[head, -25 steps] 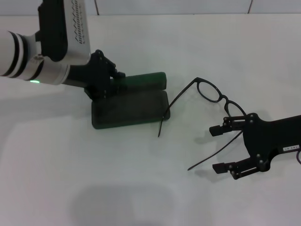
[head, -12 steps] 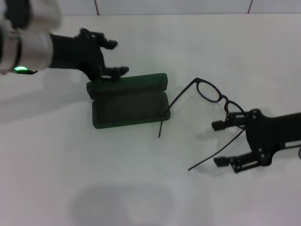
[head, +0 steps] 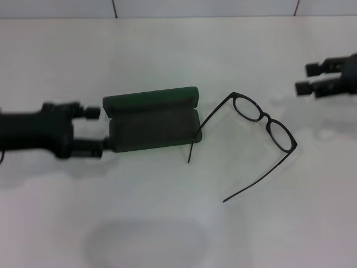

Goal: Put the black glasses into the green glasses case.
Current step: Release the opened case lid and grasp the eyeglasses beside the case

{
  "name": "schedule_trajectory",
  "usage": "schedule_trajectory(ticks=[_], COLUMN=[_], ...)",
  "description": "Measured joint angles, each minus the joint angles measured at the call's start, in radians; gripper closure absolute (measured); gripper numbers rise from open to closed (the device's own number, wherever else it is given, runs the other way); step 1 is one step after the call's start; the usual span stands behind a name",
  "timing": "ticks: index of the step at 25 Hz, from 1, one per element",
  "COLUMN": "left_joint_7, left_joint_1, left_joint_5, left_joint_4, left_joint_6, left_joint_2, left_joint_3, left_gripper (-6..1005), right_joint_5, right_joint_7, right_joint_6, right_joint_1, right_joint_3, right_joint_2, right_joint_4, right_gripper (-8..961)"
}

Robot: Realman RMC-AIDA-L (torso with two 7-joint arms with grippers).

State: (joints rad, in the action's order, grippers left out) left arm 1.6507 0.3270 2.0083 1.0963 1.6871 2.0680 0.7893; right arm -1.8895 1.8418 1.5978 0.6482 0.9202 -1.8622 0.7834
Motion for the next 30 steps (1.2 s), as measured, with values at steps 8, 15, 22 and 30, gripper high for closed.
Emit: schedule_trajectory(ticks=[8, 15, 22, 30], left_joint_7=[-0.177, -0.24, -0.285, -0.298], left_joint_1=[-0.05, -0.056, -0.048, -0.048], left_joint_5=[0.0, 0.021, 0.046, 0.047], left_joint_4=[-0.154, -0.182, -0.209, -0.211], left_joint_6=[0.063, 0.076, 0.078, 0.075], left_joint_2=[-0.019, -0.035, -0.036, -0.037], left_joint_3=[0.005, 0.008, 0.005, 0.004], left_gripper=[107, 107, 107, 108], right_joint_5=[-0.354, -0.648, -0.757, -0.761], right_joint_7=[0.478, 0.637, 0.677, 0.711], right_joint_6=[-0.017, -0.025, -0.092, -0.169], right_joint_1=[0.239, 0.506, 0.552, 0.528], right_joint_3=[0.014, 0.035, 0.08, 0.152], right_joint_2=[0.065, 0.009, -0.087, -0.123], right_joint_4=[-0.045, -0.221, -0.227, -0.241], right_gripper=[112, 145, 177, 215])
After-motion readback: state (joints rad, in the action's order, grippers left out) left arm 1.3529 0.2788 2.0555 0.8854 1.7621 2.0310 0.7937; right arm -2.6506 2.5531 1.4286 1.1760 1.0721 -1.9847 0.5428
